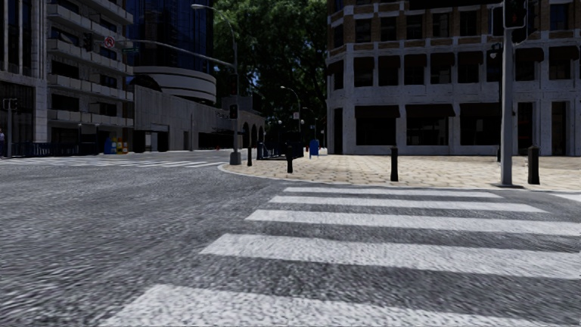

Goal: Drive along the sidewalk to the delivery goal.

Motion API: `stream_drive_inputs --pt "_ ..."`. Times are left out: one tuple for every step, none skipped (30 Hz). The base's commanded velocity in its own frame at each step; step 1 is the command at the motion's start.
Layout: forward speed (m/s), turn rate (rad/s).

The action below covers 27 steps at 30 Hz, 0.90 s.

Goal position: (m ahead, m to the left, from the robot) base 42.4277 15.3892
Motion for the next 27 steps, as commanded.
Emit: stream_drive_inputs --pt "2.0 -0.24" --pt "2.0 -0.28" --pt "2.0 -0.29" --pt "2.0 -0.29" --pt "2.0 -0.31" --pt "2.0 -0.34" --pt "2.0 -0.35" --pt "2.0 -0.35" --pt "2.0 -0.36" --pt "2.0 -0.36" --pt "2.0 -0.36" --pt "2.0 -0.36" --pt "2.0 -0.31" --pt "2.0 -0.07" --pt "2.0 0.0" --pt "2.0 0.0" --pt "2.0 0.0" --pt "2.0 0.0" --pt "2.0 0.0" --pt "2.0 0.0" --pt "2.0 0.0" --pt "2.0 0.0" --pt "2.0 0.0" --pt "2.0 0.0" --pt "2.0 0.0" --pt "2.0 0.0" --pt "2.0 0.0"
